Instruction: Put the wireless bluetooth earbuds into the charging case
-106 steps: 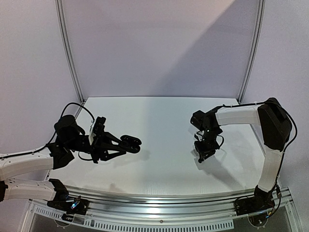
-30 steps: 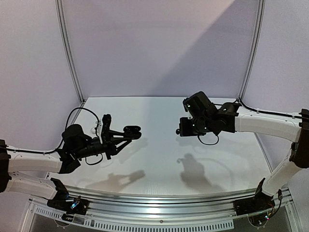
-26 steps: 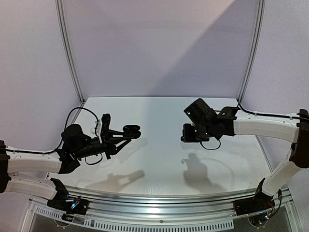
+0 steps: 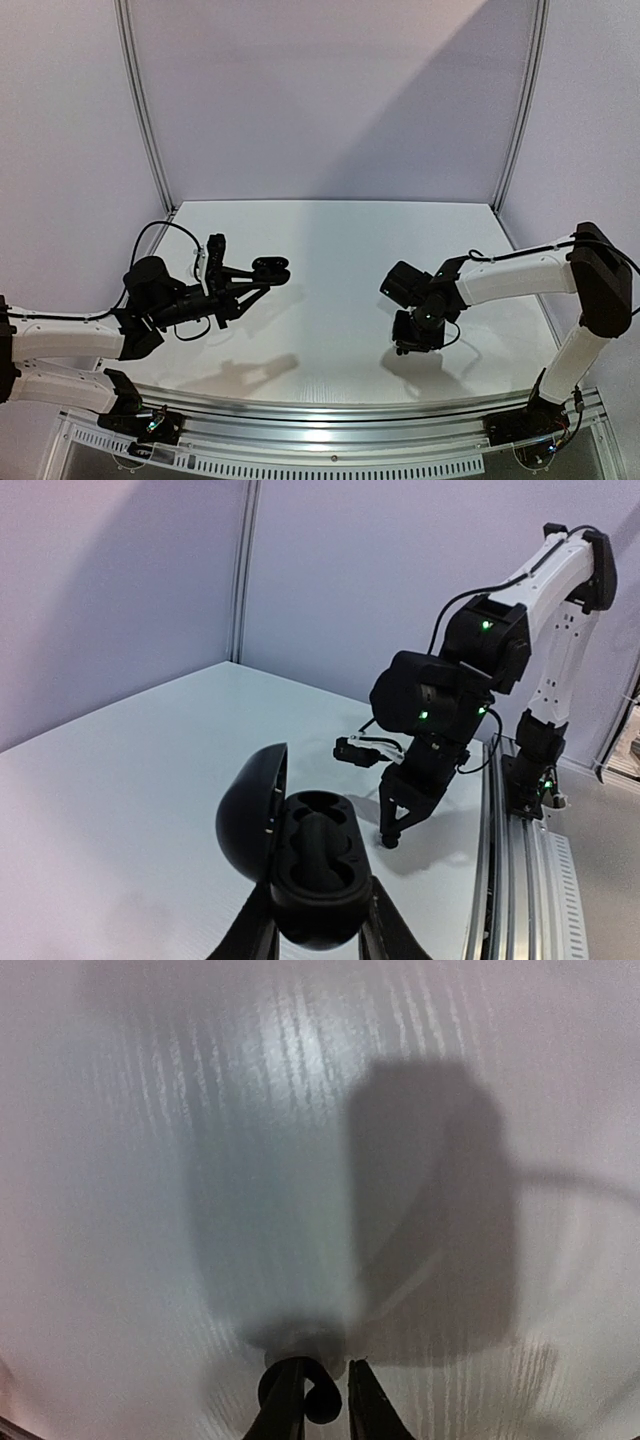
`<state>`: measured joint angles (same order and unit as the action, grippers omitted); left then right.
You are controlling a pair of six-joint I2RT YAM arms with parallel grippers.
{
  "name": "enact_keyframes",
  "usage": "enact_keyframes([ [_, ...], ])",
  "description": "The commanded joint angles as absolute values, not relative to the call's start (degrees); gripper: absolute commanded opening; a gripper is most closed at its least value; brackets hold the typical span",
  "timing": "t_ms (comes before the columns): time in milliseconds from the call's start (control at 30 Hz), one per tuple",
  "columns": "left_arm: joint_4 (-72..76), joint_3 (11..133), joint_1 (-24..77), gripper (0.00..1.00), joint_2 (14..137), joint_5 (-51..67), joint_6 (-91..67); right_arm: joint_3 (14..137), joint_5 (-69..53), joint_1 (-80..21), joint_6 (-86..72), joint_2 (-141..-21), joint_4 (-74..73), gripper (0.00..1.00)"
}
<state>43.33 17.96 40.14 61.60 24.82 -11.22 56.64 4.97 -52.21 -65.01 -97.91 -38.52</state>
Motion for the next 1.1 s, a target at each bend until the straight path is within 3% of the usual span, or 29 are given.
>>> enact_keyframes([
  [0,42.8,18.02,40.96,0.0,60.91,24.78,-10.58,60.66,2.0,-52.37,-61.26,-98.41,-44.04,0.16],
  [300,42.97,18.05,40.96,0.0,61.09,25.48,-10.66,69.28,-3.59,-47.8,-47.02,-95.92,-53.92,0.2],
  [567,42.66,18.24,40.96,0.0,61.01,26.27,-10.45,75.92,-15.83,-46.07,-9.33,-98.78,-56.49,0.45],
  [967,42.1,18.37,40.96,0.0,60.56,26.85,-9.91,70.32,-14.0,-41.31,-1.96,-104.18,-53.84,0.34],
  [1067,42.09,18.16,40.96,0.0,60.3,26.81,-9.86,67.8,-15.27,-41.35,-0.63,-103.99,-52.25,0.38],
])
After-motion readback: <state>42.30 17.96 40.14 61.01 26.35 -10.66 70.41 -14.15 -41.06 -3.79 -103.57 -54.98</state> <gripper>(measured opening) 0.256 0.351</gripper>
